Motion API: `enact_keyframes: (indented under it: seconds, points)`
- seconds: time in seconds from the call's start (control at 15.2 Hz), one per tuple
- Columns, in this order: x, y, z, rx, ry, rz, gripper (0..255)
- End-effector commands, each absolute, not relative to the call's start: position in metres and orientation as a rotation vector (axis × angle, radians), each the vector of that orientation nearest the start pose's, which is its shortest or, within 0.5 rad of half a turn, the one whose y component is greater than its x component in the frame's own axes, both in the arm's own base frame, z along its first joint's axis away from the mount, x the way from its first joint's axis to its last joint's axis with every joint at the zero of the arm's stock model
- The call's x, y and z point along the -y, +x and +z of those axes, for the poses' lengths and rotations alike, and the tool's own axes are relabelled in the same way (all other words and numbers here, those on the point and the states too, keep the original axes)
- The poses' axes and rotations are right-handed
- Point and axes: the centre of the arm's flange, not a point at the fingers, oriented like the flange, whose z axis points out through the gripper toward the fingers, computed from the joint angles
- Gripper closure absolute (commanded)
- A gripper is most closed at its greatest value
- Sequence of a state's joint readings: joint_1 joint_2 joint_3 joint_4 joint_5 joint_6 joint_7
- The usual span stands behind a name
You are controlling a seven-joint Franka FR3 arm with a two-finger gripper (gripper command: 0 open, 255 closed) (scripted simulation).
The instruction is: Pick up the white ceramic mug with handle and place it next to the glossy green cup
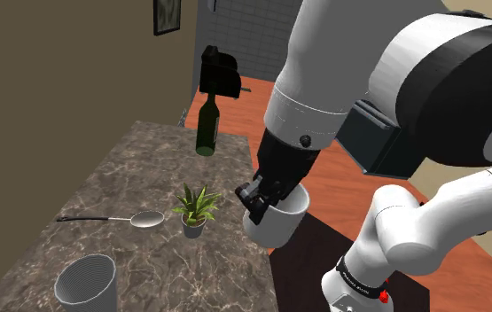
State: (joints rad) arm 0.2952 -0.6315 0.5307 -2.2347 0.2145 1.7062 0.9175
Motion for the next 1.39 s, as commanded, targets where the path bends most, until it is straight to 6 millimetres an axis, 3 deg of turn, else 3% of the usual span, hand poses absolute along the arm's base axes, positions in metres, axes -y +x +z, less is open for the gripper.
enact_keyframes:
  seconds: [0.0,1.19,1.32]
  points:
    - [-0.344,0.198,0.568,-0.319,-3.155,-0.146,255]
    - [-0.489,0.005,0.568,-0.319,-3.155,-0.146,255]
    - [-0.489,0.005,0.558,-0.319,-3.155,-0.146,255]
